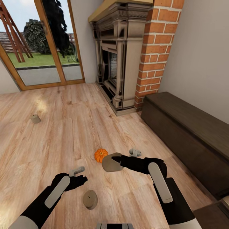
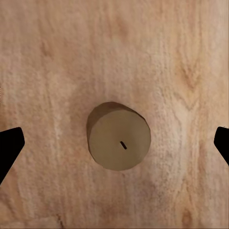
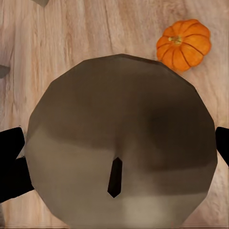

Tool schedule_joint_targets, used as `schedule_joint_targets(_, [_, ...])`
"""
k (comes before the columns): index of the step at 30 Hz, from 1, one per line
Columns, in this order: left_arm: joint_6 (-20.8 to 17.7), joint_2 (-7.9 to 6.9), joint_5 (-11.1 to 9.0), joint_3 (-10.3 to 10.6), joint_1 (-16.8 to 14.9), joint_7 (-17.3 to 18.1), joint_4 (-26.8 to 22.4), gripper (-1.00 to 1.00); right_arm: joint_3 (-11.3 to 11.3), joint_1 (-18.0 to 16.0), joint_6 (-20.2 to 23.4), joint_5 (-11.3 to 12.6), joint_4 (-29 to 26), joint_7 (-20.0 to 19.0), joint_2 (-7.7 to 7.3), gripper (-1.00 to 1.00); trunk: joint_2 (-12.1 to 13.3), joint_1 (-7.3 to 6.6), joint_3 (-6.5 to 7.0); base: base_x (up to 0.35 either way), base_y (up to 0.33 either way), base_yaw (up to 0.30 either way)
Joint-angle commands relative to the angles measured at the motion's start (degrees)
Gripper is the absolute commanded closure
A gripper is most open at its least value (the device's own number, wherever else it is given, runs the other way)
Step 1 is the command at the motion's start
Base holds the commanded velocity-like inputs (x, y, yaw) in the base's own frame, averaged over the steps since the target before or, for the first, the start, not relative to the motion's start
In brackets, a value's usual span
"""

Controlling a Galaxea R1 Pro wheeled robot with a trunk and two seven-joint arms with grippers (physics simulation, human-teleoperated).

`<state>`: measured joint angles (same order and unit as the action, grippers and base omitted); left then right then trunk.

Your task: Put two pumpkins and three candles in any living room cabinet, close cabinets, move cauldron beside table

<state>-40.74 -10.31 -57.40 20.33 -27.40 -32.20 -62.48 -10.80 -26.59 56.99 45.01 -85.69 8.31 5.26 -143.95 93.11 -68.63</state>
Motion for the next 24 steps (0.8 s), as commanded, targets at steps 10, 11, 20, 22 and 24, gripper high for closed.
schedule_joint_targets(10, [0.2, 0.07, -0.4, 0.8, 0.0, -0.6, 0.0, -1.00, 0.0, 0.0, 2.9, 4.1, -2.8, -8.4, -0.39, 1.00, -0.2, 0.24, -2.27, 0.000, 0.000, 0.000])
schedule_joint_targets(11, [0.2, 0.09, -0.4, 0.8, 0.0, -0.6, 0.0, -1.00, 0.0, 0.0, 2.9, 4.3, -2.8, -8.9, -0.69, 1.00, -0.2, 0.27, -2.49, 0.000, 0.000, 0.000])
schedule_joint_targets(20, [0.3, 1.15, -0.4, 1.0, 0.0, -0.6, 0.0, -1.00, 0.0, 0.1, 2.7, 4.9, -2.8, -10.3, -1.73, 1.00, -0.3, 0.50, -4.49, 0.000, 0.000, 0.000])
schedule_joint_targets(22, [0.3, 1.75, 0.1, 1.1, 0.0, -0.6, 0.0, -1.00, 0.0, 0.1, 2.6, 5.3, -2.7, -11.0, -1.74, 1.00, -0.3, 0.55, -4.93, 0.000, 0.000, 0.000])
schedule_joint_targets(24, [0.3, 2.03, 0.6, 1.2, 0.0, -0.6, 0.0, -1.00, 0.0, 0.1, 2.6, 5.4, -2.6, -12.3, -1.74, 1.00, -0.3, 0.60, -5.37, 0.000, 0.000, 0.000])
